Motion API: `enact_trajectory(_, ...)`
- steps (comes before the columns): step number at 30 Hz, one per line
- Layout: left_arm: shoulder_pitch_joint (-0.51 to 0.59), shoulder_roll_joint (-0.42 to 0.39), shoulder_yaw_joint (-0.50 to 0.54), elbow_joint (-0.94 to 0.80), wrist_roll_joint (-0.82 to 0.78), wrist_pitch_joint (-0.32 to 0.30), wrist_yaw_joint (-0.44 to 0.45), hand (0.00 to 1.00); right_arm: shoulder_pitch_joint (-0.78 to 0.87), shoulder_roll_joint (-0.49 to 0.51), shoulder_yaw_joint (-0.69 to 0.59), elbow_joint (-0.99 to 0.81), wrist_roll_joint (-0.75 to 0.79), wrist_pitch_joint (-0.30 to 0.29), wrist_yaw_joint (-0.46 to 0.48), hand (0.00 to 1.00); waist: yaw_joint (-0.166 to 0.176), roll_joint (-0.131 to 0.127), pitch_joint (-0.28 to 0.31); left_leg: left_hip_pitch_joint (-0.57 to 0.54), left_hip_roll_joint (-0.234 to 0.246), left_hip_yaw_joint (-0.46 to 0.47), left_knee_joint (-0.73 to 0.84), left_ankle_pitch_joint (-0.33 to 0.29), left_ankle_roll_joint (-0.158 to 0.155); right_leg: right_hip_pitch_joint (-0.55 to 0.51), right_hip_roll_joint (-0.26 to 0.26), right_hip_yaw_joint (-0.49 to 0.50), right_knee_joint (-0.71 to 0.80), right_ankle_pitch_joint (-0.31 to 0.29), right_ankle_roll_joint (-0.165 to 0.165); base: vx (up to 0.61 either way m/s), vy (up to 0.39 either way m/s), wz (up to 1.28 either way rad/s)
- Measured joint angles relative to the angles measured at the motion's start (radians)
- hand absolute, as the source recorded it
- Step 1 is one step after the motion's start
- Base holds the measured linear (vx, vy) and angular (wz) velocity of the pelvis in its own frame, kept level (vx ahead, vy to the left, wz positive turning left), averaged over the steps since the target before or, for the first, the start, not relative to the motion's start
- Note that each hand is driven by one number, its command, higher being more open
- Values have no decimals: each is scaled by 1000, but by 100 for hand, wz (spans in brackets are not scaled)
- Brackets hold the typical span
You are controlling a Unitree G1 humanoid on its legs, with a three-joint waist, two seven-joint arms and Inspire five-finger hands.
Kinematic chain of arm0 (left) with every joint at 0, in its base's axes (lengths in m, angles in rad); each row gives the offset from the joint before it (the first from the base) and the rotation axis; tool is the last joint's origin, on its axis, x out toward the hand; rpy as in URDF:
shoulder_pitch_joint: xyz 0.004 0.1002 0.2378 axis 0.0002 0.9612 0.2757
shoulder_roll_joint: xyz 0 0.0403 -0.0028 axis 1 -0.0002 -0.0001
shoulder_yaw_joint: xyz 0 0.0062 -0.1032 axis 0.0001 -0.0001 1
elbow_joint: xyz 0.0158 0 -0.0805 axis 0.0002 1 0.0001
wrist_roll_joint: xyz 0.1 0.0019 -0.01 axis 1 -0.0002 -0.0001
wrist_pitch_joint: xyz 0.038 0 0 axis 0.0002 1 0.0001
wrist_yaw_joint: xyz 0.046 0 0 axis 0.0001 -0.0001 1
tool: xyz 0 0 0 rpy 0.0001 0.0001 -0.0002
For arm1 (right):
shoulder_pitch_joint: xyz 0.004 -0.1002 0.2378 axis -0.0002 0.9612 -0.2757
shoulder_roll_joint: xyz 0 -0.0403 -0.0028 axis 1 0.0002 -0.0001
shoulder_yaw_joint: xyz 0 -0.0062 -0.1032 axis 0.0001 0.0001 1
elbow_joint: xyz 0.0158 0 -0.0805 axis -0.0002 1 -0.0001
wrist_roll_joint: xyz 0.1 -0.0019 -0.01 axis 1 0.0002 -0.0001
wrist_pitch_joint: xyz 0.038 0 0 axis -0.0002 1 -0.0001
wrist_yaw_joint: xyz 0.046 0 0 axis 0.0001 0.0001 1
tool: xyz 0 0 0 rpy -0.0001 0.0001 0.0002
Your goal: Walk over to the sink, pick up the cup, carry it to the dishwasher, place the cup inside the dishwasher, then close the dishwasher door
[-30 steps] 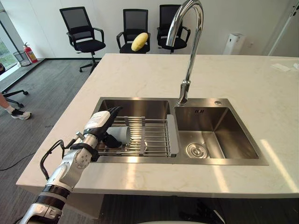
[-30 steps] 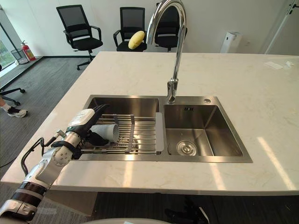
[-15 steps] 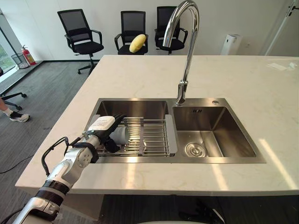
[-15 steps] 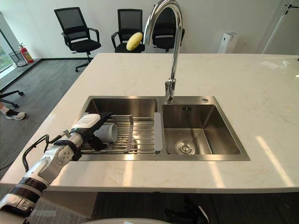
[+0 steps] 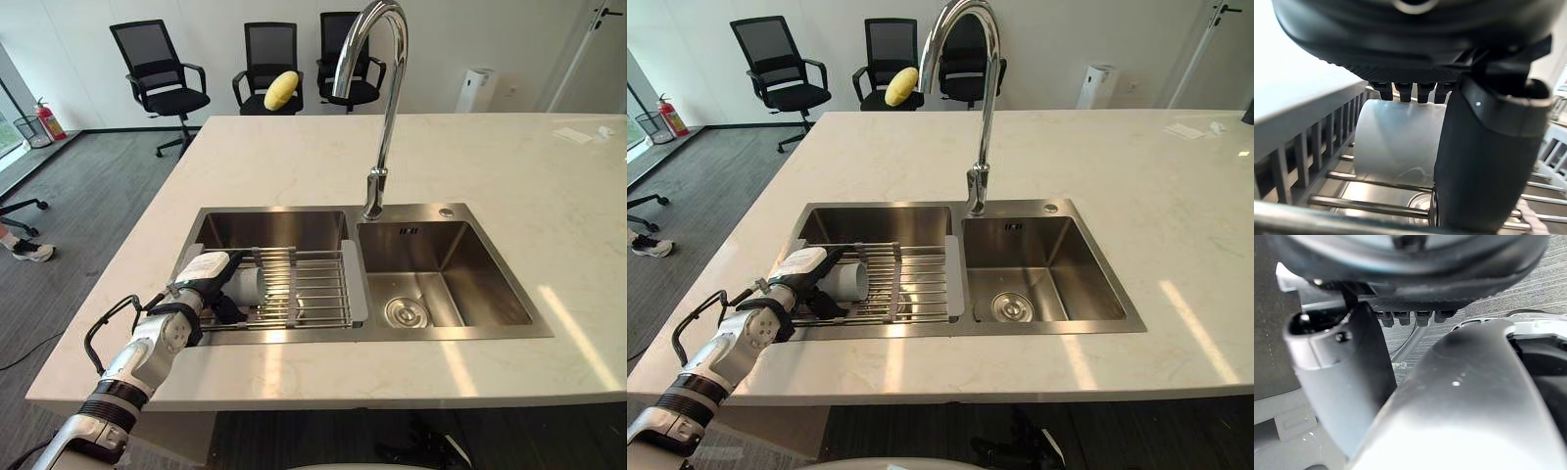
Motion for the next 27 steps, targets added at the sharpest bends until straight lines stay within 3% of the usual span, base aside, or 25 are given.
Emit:
enact_trajectory(11, 10, -41, 81, 37, 17, 5, 5, 0, 0, -12, 32, -26, -15, 0, 21, 100, -3, 6, 9, 2, 1, 7, 15, -9, 1, 2, -1, 6, 6, 0, 0, 1, 1, -1)
enact_trajectory(17, 11, -45, 85, 37, -59, -5, 20, 0, 1, -13, 37, -34, -18, 0, 21, 100, -4, 2, 16, 1, 1, 6, 15, -9, 2, 2, -3, 4, 5, 0, 1, 0, 0, 0)
enact_trajectory(27, 11, -44, 71, -16, -201, -137, 59, 0, 3, -8, 49, -45, -18, -2, 22, 100, -3, 3, 20, -5, -2, -6, 14, -9, 3, 3, -6, -5, 4, 0, 2, 0, 0, 1)
